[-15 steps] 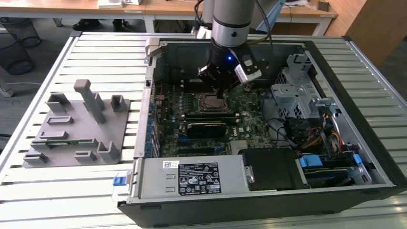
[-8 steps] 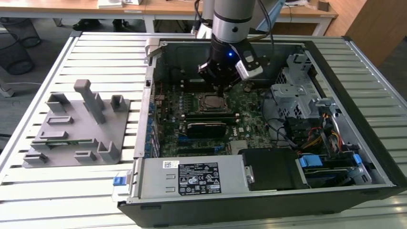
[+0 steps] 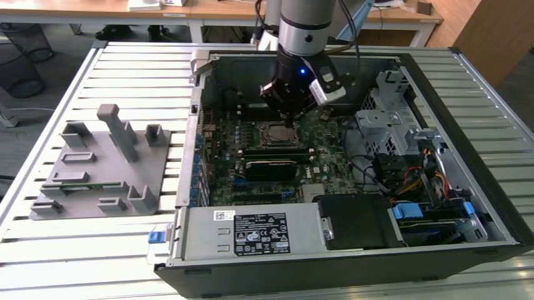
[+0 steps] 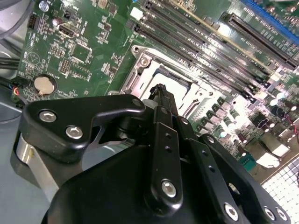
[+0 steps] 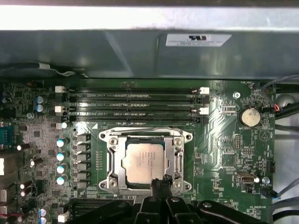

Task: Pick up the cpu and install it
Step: 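Install the second cpu locking lever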

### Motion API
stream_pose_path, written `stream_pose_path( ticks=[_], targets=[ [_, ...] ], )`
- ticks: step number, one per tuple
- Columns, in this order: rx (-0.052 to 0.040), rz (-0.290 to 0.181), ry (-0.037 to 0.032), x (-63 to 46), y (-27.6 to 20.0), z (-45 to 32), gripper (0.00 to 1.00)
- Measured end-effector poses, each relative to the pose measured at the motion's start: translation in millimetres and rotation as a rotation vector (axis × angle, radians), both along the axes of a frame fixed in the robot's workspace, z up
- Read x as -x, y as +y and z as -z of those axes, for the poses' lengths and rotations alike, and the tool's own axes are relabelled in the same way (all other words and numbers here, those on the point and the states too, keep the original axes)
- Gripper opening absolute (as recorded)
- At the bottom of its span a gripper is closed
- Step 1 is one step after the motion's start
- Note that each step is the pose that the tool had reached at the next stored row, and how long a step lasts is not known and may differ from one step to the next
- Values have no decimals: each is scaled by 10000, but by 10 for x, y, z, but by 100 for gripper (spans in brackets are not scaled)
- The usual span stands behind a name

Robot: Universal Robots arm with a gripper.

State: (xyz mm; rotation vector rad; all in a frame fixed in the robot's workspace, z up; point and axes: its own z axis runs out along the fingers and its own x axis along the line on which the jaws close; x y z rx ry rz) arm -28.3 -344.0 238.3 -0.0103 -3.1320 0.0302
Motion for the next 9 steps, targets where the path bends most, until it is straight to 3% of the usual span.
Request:
stream_pose_path(
  ticks=[3, 9],
  targets=[
    [9, 0, 1, 0, -41, 0, 11],
    [9, -1, 0, 8, -71, -56, 11]
  ],
)
